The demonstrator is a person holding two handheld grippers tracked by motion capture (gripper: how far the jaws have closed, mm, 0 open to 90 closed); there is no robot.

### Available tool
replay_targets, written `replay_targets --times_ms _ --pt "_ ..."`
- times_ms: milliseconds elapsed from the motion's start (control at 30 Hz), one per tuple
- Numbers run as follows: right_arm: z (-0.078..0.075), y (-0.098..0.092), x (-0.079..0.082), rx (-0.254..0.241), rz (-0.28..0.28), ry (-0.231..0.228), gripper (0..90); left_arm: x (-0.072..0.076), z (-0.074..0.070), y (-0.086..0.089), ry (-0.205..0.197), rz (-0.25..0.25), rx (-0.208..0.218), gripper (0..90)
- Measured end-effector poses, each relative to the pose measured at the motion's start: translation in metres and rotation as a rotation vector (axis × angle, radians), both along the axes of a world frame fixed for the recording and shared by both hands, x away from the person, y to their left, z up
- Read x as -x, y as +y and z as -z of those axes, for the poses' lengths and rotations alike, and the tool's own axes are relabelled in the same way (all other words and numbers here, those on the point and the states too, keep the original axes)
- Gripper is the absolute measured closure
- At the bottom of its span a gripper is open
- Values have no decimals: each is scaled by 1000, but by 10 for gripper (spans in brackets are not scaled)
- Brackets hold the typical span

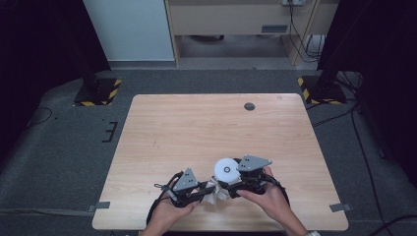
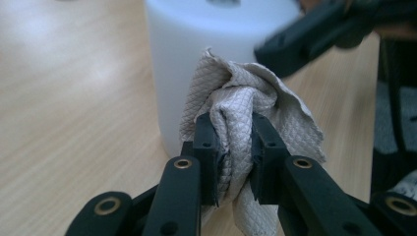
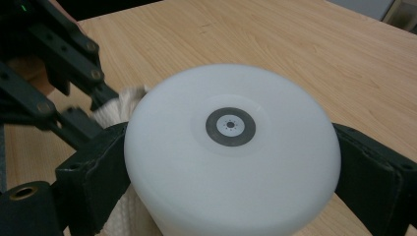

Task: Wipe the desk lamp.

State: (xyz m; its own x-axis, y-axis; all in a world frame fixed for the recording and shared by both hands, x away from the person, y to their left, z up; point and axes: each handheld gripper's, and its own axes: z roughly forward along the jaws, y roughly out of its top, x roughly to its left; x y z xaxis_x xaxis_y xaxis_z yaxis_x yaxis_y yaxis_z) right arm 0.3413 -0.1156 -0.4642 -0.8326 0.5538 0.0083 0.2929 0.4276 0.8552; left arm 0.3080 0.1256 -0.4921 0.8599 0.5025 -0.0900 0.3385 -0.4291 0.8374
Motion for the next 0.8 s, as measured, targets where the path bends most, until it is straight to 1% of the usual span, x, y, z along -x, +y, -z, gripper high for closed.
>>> replay_targets --times_ms 133,167,267,367,467,533,567,600,667,733,800 --pt "-2 1 -1 -3 5 11 67 -1 0 3 6 -6 11 755" --pt "-3 1 -1 -11 2 17 54 -1 0 4 8 -7 13 755" --pt "-11 0 0 -50 7 13 54 -1 1 4 7 -5 10 755" --pt "-19 -4 -1 -93 13 14 82 0 2 2 9 -2 2 754" --pt "-20 -5 -6 -94 32 13 118 1 4 1 15 -1 -7 754" --pt "-18 -5 -8 -92 37 21 142 1 6 0 17 -4 -11 754" --pt "-18 -5 -9 -102 41 35 152 1 6 1 17 -4 -11 754" --pt "-18 -5 -9 -105 41 40 168 1 5 1 15 -3 -9 754" --pt "-18 -6 -10 -111 42 53 185 1 3 2 1 -3 13 754" --pt "-16 -5 -10 -134 40 63 194 2 -3 4 -19 -2 57 753" --pt "-14 -5 -10 -148 47 65 194 3 -10 5 -43 -2 110 753"
